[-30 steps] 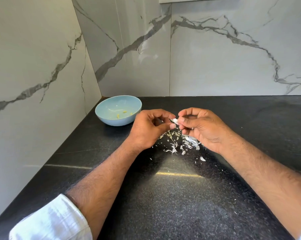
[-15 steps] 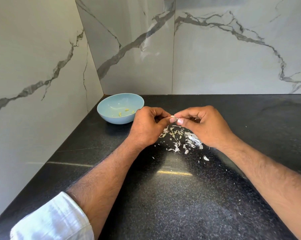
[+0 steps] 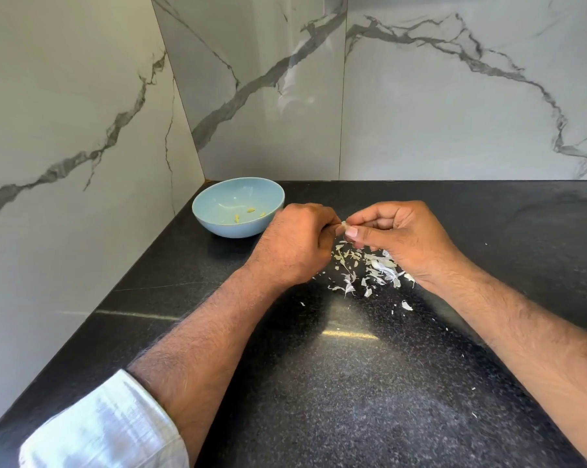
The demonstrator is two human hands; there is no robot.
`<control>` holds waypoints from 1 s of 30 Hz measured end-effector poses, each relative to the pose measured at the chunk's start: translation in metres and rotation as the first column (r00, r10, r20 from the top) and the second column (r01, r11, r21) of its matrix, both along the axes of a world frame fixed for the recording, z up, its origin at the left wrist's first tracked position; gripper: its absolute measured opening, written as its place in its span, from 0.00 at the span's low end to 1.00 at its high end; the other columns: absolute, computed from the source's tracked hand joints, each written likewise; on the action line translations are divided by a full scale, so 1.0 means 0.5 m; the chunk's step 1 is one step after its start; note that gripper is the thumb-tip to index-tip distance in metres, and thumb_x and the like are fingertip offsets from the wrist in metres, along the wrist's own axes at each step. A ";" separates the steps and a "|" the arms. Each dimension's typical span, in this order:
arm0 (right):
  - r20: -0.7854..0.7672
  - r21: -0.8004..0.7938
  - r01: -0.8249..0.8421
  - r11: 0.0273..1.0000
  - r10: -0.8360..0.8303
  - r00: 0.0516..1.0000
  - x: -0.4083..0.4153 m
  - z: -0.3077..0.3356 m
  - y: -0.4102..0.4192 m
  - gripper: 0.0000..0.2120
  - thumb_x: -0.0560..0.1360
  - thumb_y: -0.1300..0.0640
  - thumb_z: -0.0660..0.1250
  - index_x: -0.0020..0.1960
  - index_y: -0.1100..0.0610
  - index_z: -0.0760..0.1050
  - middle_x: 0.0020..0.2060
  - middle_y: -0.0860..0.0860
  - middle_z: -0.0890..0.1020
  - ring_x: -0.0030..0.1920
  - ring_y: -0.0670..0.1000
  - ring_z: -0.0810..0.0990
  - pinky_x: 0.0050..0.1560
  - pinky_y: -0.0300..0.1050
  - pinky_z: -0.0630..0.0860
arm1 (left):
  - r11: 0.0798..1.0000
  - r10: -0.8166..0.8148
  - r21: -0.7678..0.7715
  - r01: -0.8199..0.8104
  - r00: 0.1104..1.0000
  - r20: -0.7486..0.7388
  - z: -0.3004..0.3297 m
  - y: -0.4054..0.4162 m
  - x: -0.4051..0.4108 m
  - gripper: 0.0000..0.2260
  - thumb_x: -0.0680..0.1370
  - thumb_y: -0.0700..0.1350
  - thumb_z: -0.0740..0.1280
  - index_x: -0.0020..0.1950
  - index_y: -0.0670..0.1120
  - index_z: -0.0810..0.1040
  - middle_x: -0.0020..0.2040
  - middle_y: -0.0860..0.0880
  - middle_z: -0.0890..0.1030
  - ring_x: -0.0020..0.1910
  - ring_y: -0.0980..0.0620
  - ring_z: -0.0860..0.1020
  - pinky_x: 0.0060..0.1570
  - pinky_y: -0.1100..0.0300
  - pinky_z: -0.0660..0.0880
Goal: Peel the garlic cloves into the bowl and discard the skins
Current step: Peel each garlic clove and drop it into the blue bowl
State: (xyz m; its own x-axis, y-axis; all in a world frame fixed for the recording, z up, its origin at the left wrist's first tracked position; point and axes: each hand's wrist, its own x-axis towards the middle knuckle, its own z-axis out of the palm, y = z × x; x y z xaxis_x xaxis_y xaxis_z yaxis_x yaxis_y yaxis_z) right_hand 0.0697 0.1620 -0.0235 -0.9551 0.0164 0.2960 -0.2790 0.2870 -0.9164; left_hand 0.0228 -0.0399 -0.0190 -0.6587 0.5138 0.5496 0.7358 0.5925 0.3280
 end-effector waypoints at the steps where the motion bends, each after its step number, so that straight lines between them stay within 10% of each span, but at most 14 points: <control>1: 0.012 -0.021 0.002 1.000 -0.002 1.000 0.000 0.001 -0.001 0.10 0.73 0.59 0.80 0.53 0.57 0.86 0.39 0.52 0.89 0.39 0.47 0.86 0.41 0.35 0.78 | 1.000 0.004 -0.004 -0.004 1.000 0.000 0.001 0.002 0.001 0.06 0.83 0.46 0.70 0.49 0.46 0.85 0.42 0.52 0.84 0.40 0.52 0.80 0.43 0.50 0.80; 6: 0.047 -0.070 0.017 0.997 -0.014 0.999 -0.007 0.001 0.000 0.09 0.73 0.62 0.79 0.52 0.56 0.87 0.40 0.54 0.88 0.40 0.48 0.85 0.47 0.44 0.79 | 1.000 0.006 -0.019 -0.002 0.984 0.179 0.010 -0.019 -0.004 0.06 0.83 0.41 0.70 0.51 0.47 0.87 0.40 0.54 0.85 0.41 0.55 0.82 0.46 0.53 0.82; 10: -0.021 0.200 0.029 0.979 -0.026 0.999 -0.003 -0.010 -0.009 0.06 0.75 0.59 0.78 0.51 0.51 0.88 0.42 0.45 0.89 0.44 0.46 0.86 0.50 0.39 0.82 | 0.991 0.129 0.005 -0.134 0.961 0.246 0.023 -0.063 -0.025 0.05 0.83 0.46 0.71 0.52 0.52 0.88 0.40 0.57 0.85 0.42 0.57 0.83 0.51 0.52 0.83; 16: -0.435 0.581 0.184 0.793 0.111 0.893 0.007 0.000 -0.066 0.01 0.79 0.61 0.71 0.49 0.56 0.82 0.42 0.44 0.79 0.41 0.41 0.77 0.43 0.37 0.75 | 0.968 0.235 0.027 -0.248 0.942 0.240 0.024 -0.078 -0.037 0.05 0.83 0.51 0.71 0.52 0.53 0.87 0.39 0.56 0.85 0.44 0.55 0.82 0.53 0.49 0.82; 19: -0.166 0.823 -0.013 0.568 0.262 0.951 0.006 -0.029 -0.074 0.04 0.81 0.59 0.67 0.49 0.53 0.79 0.45 0.45 0.77 0.47 0.46 0.76 0.52 0.49 0.79 | 0.972 0.225 0.017 -0.236 0.942 0.250 0.020 -0.071 -0.035 0.06 0.82 0.53 0.73 0.51 0.53 0.87 0.39 0.57 0.84 0.42 0.56 0.82 0.50 0.49 0.84; 22: -0.096 0.871 -0.072 0.485 0.312 0.945 0.002 -0.038 -0.066 0.06 0.81 0.59 0.65 0.50 0.52 0.80 0.45 0.43 0.75 0.48 0.47 0.75 0.54 0.51 0.79 | 0.972 0.220 0.019 -0.232 0.941 0.259 0.017 -0.069 -0.035 0.06 0.81 0.55 0.73 0.51 0.53 0.87 0.38 0.57 0.84 0.42 0.57 0.83 0.49 0.50 0.84; 28: -0.536 0.783 0.347 0.517 0.277 0.797 0.014 0.017 -0.057 0.02 0.79 0.60 0.68 0.51 0.58 0.76 0.46 0.51 0.75 0.47 0.50 0.72 0.47 0.46 0.74 | 0.972 0.219 0.018 -0.232 0.938 0.270 0.015 -0.071 -0.041 0.08 0.81 0.56 0.74 0.50 0.53 0.86 0.40 0.57 0.85 0.43 0.57 0.82 0.49 0.49 0.84; 30: -0.336 0.896 0.190 0.400 0.333 0.881 0.018 0.013 -0.062 0.04 0.81 0.59 0.64 0.53 0.56 0.77 0.48 0.50 0.75 0.51 0.48 0.71 0.54 0.46 0.76 | 0.970 0.228 0.025 -0.242 0.939 0.259 0.013 -0.072 -0.043 0.08 0.80 0.57 0.74 0.49 0.53 0.86 0.39 0.57 0.85 0.43 0.56 0.82 0.49 0.48 0.84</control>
